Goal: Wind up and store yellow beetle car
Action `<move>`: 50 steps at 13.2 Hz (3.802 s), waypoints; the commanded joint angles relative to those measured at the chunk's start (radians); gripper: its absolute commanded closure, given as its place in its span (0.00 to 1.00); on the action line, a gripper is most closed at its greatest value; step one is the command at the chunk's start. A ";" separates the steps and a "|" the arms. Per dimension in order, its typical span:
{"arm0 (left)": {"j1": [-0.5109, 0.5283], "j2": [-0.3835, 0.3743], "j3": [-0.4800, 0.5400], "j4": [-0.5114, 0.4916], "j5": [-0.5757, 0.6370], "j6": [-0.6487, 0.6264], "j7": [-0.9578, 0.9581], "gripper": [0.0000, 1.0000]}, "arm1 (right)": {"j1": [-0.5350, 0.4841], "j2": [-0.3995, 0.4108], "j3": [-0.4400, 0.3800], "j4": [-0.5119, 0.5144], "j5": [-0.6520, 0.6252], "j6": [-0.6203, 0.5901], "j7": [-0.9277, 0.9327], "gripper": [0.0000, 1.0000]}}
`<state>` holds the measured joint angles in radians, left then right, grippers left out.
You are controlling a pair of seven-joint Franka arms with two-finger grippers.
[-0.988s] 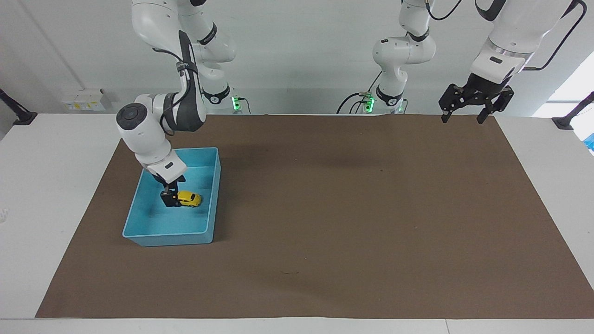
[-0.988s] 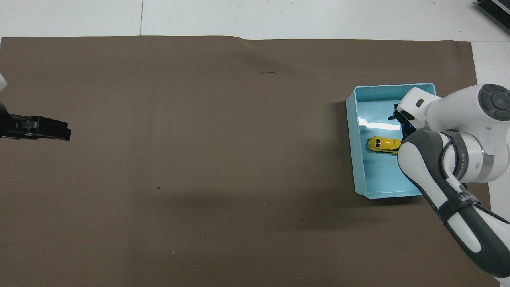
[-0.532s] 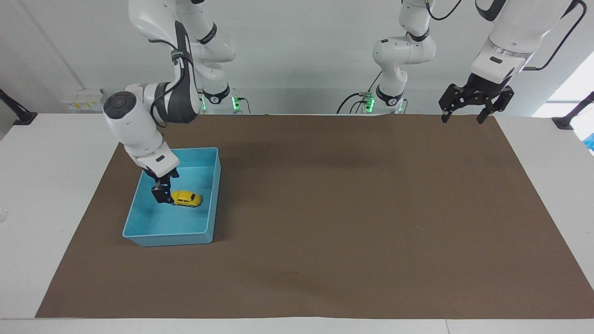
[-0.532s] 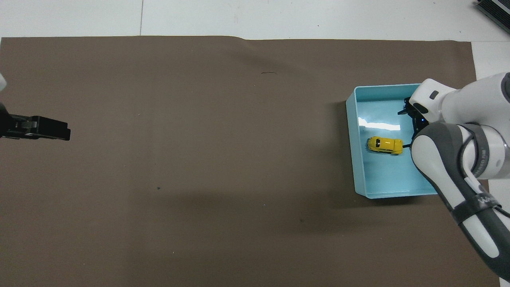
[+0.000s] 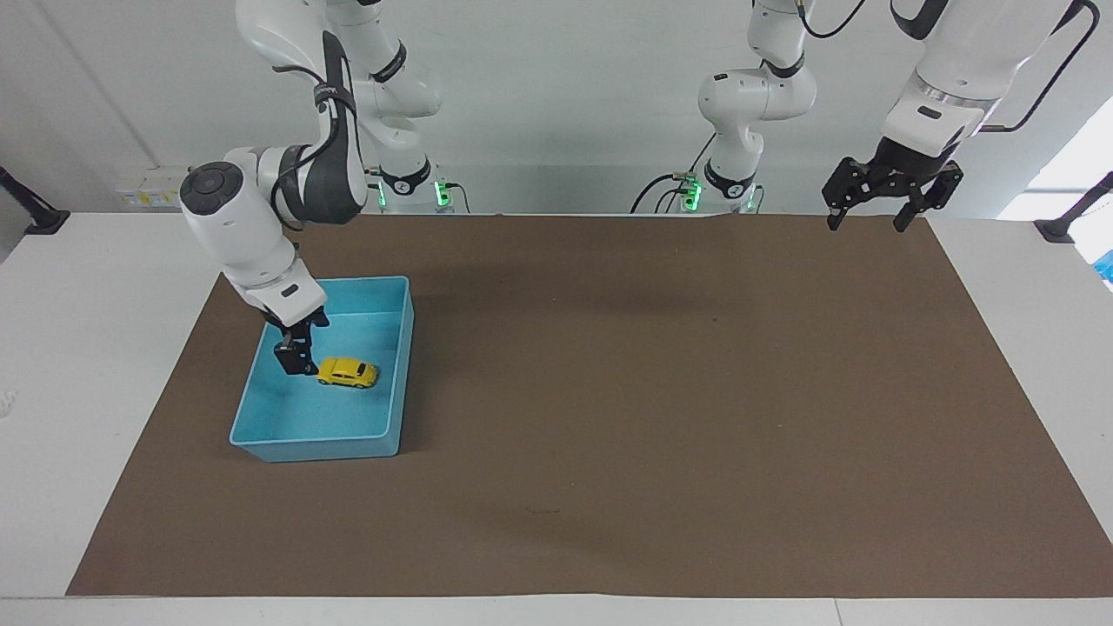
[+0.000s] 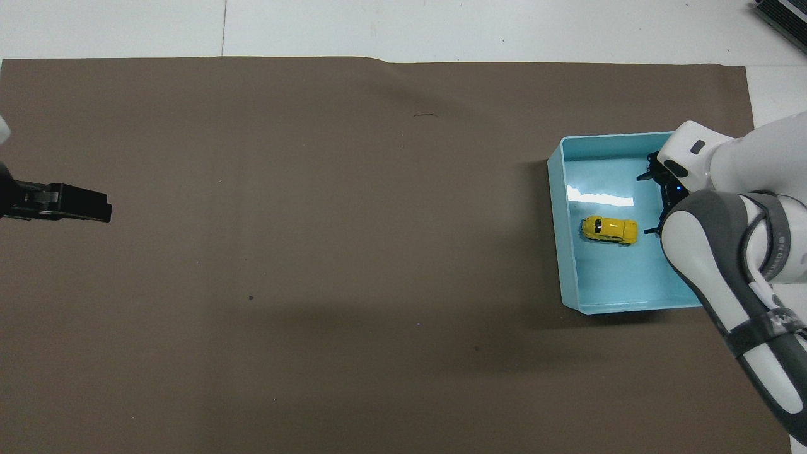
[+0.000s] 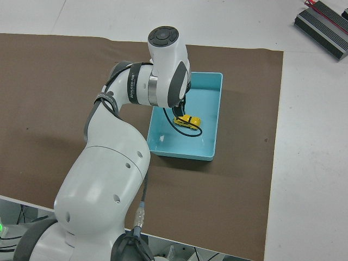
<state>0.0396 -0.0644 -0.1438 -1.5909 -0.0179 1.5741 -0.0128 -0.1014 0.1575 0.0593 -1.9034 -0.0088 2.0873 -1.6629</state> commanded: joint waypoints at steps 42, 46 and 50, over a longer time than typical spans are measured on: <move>0.008 -0.012 -0.002 -0.001 -0.011 -0.016 0.005 0.00 | 0.086 -0.193 -0.044 0.224 0.023 -0.328 1.000 0.00; 0.008 -0.012 -0.002 -0.001 -0.011 -0.016 0.005 0.00 | 0.085 -0.190 -0.053 0.276 0.023 -0.389 1.271 0.00; 0.008 -0.012 -0.002 -0.001 -0.011 -0.016 0.005 0.00 | 0.086 -0.191 -0.062 0.288 0.027 -0.432 1.434 0.00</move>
<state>0.0396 -0.0644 -0.1438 -1.5909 -0.0179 1.5740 -0.0128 -0.0188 -0.0342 0.0069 -1.6310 -0.0058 1.6870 -0.2796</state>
